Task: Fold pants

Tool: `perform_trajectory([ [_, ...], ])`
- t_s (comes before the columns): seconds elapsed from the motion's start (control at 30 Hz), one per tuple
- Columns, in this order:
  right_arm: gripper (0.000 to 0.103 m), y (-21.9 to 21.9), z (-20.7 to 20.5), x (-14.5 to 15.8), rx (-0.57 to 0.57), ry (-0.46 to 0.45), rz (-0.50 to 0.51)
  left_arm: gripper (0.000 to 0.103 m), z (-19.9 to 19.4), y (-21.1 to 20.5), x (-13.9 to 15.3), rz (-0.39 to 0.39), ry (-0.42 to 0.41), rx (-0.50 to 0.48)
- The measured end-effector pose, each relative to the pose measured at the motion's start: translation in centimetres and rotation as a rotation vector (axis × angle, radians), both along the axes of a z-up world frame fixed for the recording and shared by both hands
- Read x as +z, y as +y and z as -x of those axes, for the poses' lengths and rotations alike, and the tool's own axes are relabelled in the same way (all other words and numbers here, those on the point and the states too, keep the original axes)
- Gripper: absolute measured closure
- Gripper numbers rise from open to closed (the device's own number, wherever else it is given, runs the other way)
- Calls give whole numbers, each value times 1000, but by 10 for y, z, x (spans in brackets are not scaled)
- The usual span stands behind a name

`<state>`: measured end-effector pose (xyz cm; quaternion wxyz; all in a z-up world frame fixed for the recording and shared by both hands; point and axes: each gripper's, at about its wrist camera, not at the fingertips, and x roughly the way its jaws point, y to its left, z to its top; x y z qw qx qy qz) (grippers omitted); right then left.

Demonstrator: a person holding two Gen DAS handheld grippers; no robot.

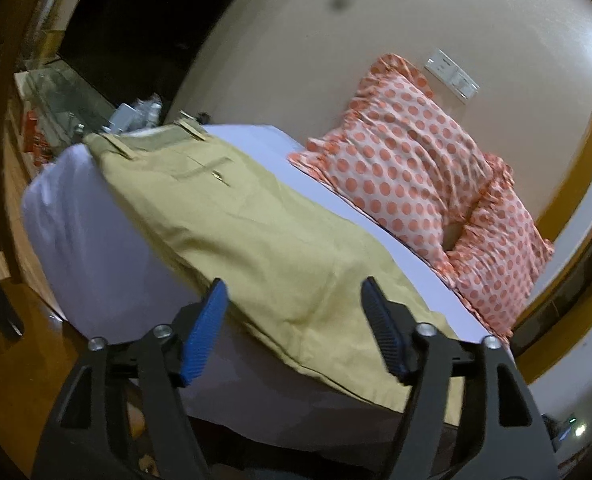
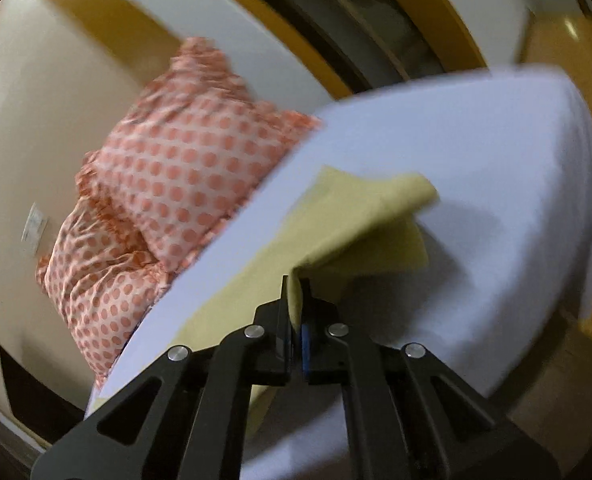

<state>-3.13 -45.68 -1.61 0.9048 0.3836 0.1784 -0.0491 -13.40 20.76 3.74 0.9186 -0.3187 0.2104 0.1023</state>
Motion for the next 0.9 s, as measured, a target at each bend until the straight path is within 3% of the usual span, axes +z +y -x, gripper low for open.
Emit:
perform_trajectory([
  [0.1, 100, 41, -30, 54, 148, -120, 66, 26, 7, 11, -3, 12, 5, 30],
  [0.2, 100, 108, -50, 96, 381, -214, 97, 26, 16, 18, -12, 35, 12, 23],
  [0.27, 100, 171, -57, 108, 585, -229, 124, 26, 20, 19, -18, 47, 18, -7],
  [0.33, 99, 234, -59, 104, 790, -172, 178, 26, 21, 17, -24, 48, 27, -68],
  [0.4, 97, 300, -57, 87, 988, -31, 312, 24, 21, 11, -28, 26, 40, -136],
  [0.47, 84, 342, -45, 69, 1117, 63, 428, 20, 20, 5, -31, -4, 55, -201],
  [0.5, 76, 349, -39, 65, 1145, 73, 442, 18, 19, 1, -34, -17, 65, -234],
  [0.57, 17, 347, -28, 68, 1148, 57, 444, 16, 14, -4, -39, -13, 72, -281],
  [0.6, 12, 339, -25, 73, 1127, 36, 435, 15, 9, -7, -43, 1, 76, -307],
  [0.7, 12, 322, -22, 84, 1084, -28, 388, 14, -9, -17, -51, 31, 84, -366],
  [0.8, 12, 309, -28, 85, 1038, -14, 354, 14, -28, -22, -57, 63, 95, -399],
  [0.9, 12, 308, -35, 79, 1026, 20, 315, 15, -40, -13, -58, 116, 103, -354],
])
